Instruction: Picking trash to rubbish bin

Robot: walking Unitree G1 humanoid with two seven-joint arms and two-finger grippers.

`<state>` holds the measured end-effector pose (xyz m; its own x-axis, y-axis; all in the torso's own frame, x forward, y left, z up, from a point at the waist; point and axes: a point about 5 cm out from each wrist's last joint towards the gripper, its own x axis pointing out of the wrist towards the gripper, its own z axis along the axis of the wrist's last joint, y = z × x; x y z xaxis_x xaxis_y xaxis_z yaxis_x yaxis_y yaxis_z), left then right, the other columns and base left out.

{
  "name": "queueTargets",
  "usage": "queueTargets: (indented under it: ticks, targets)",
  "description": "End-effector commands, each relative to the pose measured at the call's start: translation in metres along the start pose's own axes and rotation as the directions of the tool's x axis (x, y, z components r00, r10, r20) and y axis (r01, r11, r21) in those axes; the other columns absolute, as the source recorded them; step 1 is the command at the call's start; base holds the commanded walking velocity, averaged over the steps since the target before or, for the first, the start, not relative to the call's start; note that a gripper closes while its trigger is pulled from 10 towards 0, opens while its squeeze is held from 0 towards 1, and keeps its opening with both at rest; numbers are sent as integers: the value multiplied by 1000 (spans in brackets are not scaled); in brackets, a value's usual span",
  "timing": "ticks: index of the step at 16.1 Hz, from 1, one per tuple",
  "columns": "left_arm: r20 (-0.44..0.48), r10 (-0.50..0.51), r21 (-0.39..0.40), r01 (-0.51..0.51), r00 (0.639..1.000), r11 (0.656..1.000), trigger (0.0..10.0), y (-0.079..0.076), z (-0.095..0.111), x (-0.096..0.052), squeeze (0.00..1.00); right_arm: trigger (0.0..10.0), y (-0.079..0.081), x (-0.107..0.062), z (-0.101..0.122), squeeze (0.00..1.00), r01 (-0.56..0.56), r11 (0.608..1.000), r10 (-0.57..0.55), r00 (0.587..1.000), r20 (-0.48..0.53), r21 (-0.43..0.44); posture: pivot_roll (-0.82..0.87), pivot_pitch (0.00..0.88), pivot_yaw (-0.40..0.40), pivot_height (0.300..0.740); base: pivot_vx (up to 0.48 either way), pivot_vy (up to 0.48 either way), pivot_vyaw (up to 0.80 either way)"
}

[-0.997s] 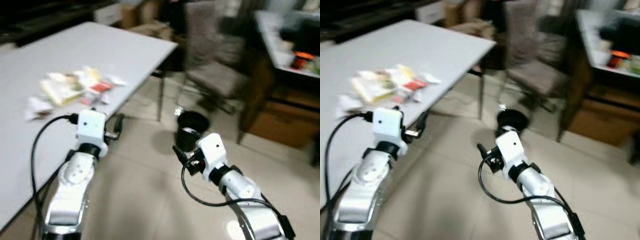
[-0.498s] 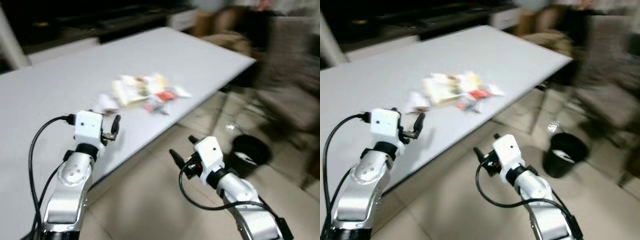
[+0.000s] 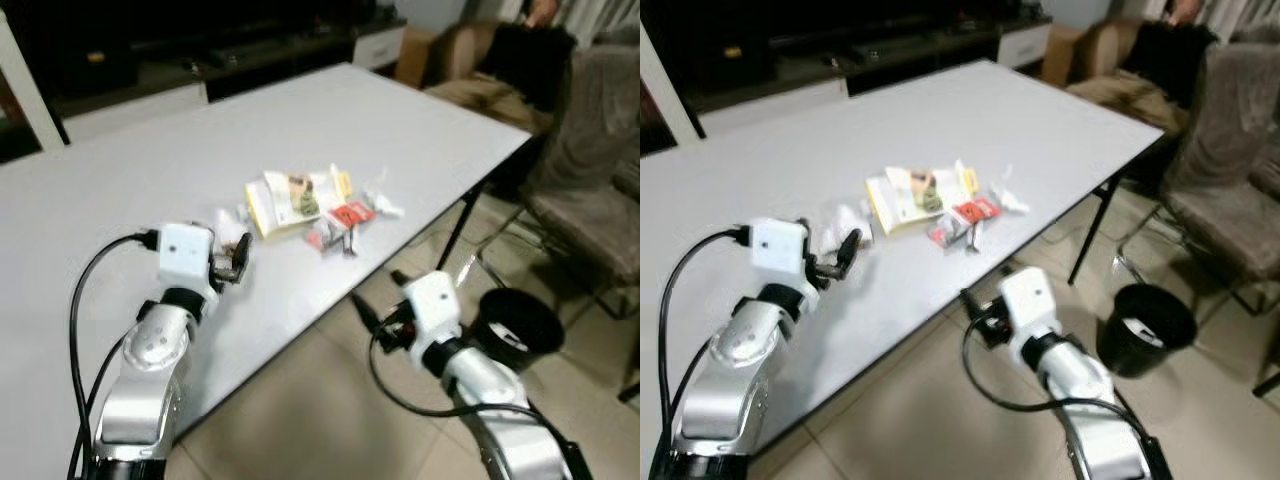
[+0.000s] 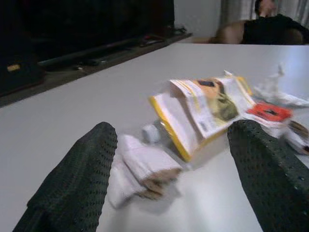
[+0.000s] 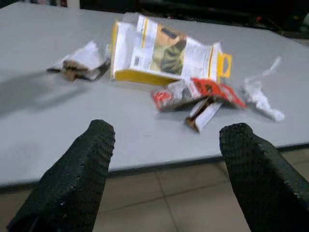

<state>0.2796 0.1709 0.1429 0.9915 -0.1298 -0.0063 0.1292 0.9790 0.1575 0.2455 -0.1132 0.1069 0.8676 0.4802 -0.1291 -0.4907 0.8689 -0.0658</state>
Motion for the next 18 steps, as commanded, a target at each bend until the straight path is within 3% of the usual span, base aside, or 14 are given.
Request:
queueTargets:
  ticks: [1, 3, 11, 13, 14, 15, 16, 18]
  targets:
    - [-9, 8, 4, -8, 1000, 1000, 10000, 5, -1, 0, 0, 10000, 2, 2, 3, 0, -6, 1000, 6, 1000, 12, 12, -128, 0, -44, 740, 337, 0, -569]
    - [-15, 26, 4, -26, 1000, 1000, 10000, 5, -2, 0, 0, 10000, 1, 3, 4, 0, -4, 1000, 4, 1000, 14, -31, -126, 0, -46, 740, 345, 0, 0]
    - [-41, 64, 10, -64, 997, 998, 10000, 11, -6, 0, 0, 10000, 5, 3, 0, 0, -22, 999, 22, 1000, -6, -36, -125, 0, -43, 740, 342, 0, 0]
    - [-93, 53, -17, -54, 994, 998, 10000, 10, -12, 1, 0, 10000, 8, 4, -1, 0, -34, 999, 34, 999, -11, -31, -125, 0, -40, 740, 171, 0, 0]
    - [-138, 4, -78, -15, 990, 997, 10000, 5, -19, 1, 1000, 10000, 9, 4, -1, 0, -39, 999, 39, 999, -14, -33, -123, 0, -39, 740, 0, 0, 0]
    - [-167, -20, -117, 0, 986, 993, 10000, 3, -24, 1, 1000, 10000, 10, 4, -2, 0, -42, 999, 41, 999, -16, -34, -123, 0, -39, 740, 0, 0, 0]
    - [-226, -21, -118, -6, 974, 993, 10000, 3, -35, 3, 1000, 10000, 10, 4, -1, 0, -42, 999, 42, 999, -16, -32, -128, 0, -36, 740, 0, 0, 0]
    - [-260, -10, -127, -24, 966, 992, 10000, 3, -42, 8, 1000, 10000, 9, 4, -2, 0, -43, 998, 43, 999, -20, -34, -136, 0, -37, 740, 0, 0, 0]
